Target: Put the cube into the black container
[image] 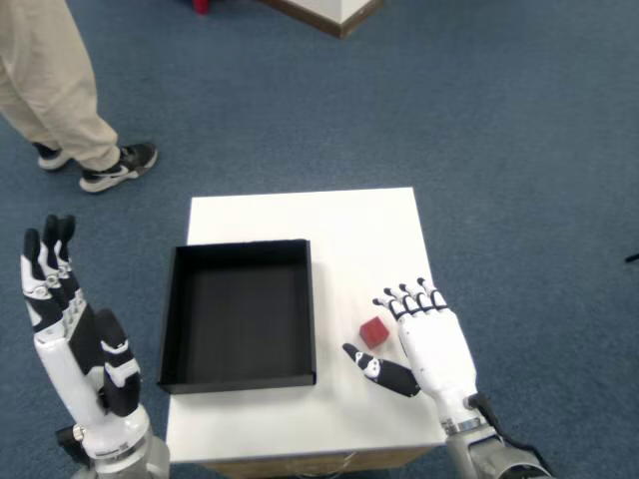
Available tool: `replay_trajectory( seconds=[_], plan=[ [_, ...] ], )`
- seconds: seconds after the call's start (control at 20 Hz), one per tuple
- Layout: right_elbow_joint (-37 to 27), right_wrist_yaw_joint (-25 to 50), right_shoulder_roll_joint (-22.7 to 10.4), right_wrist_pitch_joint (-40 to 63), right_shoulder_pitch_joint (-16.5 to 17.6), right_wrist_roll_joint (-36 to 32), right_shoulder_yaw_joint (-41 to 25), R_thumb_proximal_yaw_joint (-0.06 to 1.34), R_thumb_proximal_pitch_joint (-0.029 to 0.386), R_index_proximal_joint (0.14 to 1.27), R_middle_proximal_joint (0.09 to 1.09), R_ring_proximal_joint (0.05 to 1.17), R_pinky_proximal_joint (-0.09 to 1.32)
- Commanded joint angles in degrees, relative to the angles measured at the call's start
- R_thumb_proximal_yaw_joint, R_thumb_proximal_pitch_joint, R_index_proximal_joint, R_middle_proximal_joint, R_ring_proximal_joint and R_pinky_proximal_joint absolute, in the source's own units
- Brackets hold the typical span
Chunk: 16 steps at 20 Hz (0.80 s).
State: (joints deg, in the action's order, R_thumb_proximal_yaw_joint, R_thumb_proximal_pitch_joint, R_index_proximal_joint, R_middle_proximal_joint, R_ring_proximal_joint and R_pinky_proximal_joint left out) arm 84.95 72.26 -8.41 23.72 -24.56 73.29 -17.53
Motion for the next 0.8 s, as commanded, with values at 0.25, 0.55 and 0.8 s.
replay_trajectory(
  seconds=[0.25,0.55,0.8],
  plan=[
    [-3.76,-0.89,-0.52,-0.90,-4.33,-3.46,0.87,0.23,-0.019,0.52,0.35,0.32,0.18],
    [-5.00,-3.40,-0.60,-1.55,-5.75,-5.71,1.03,0.23,-0.018,0.53,0.35,0.30,0.15],
    [-4.62,-6.10,-0.61,-2.37,-6.65,-6.95,0.98,0.24,-0.019,0.53,0.34,0.30,0.14]
  ],
)
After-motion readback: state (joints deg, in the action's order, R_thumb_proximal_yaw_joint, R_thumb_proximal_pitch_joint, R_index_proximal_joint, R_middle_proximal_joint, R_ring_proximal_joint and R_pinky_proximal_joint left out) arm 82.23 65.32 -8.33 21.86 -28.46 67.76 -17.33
